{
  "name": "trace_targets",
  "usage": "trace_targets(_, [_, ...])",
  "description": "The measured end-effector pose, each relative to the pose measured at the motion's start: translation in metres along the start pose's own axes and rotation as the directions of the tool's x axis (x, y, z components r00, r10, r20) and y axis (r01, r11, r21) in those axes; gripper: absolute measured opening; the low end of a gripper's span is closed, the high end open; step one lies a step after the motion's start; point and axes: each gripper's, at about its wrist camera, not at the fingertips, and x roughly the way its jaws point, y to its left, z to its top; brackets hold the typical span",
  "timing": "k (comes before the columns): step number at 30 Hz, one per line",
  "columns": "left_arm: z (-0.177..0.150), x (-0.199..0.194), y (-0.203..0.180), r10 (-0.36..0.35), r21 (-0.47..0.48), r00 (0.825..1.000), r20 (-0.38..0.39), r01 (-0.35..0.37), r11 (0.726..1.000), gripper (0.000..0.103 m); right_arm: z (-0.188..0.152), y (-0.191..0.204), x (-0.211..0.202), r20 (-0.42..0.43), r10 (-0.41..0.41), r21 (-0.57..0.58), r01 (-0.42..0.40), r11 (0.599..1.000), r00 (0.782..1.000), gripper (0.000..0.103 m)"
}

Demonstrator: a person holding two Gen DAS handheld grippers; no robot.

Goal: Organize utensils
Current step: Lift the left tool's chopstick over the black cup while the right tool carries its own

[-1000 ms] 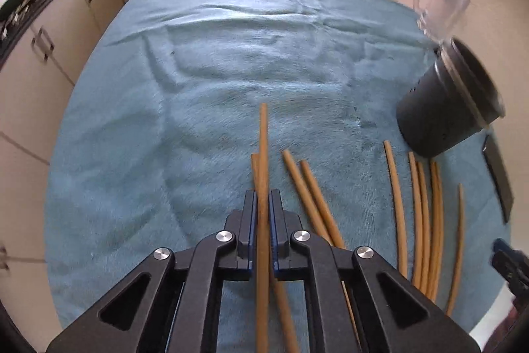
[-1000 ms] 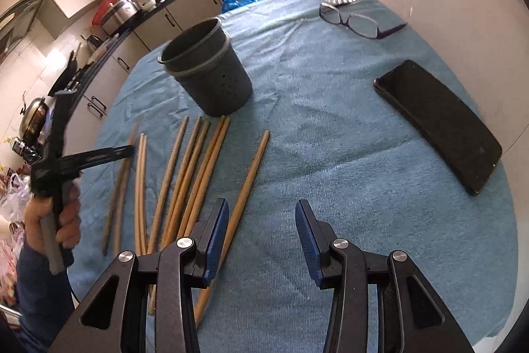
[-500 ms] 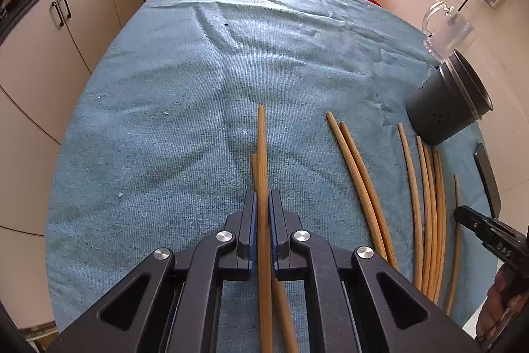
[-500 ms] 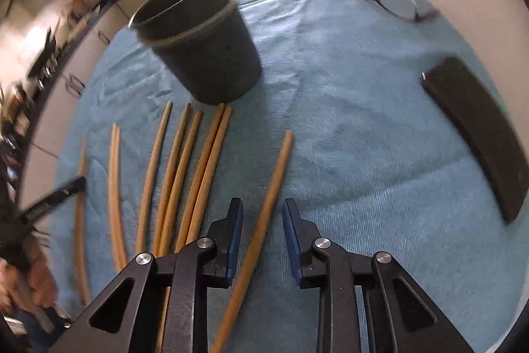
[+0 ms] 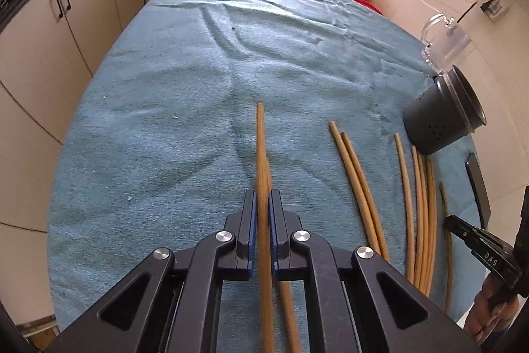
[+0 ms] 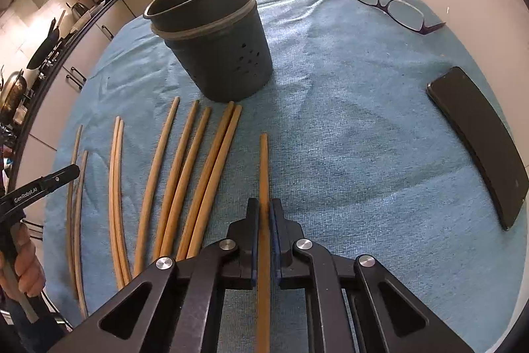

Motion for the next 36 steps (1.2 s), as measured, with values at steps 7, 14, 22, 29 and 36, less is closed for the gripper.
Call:
trace_targets(7, [0.001,-0.003,0.005,0.019,-0.012,1.000,0.018,-0.019,1.000,0.007,-0.002,-0.004,-0.005,0.015,0.017,0.002,-0.017,1.000,1.000,0.007])
trace_targets(14, [-0.001,-0.043,-0.004,0.016,0.008,0.994,0.109,-0.017,1.000,0.006,0.001,-0.011,-0.034,0.091,0.048,0.013,-0.049,0.999,0.995,0.007])
trace_targets(22, [-0.013,-0.109,-0.033,-0.038,0.062,0.967,0.253,0.023,0.998,0.006,-0.013,-0.016,-0.103,0.330,0.125,-0.004,-0.131,0.991,0.936,0.007])
trace_targets(29, [-0.022,-0.145,-0.054,-0.079,0.110,0.947,0.312,0.046,0.993,0.006,-0.023,-0.012,-0.138,0.434,0.161,-0.041,-0.159,0.986,0.887,0.007])
trace_targets(36, [-0.025,-0.151,-0.071,-0.097,0.135,0.941,0.325,0.055,0.989,0.006,-0.025,-0.008,-0.148,0.462,0.163,-0.051,-0.158,0.986,0.872,0.007])
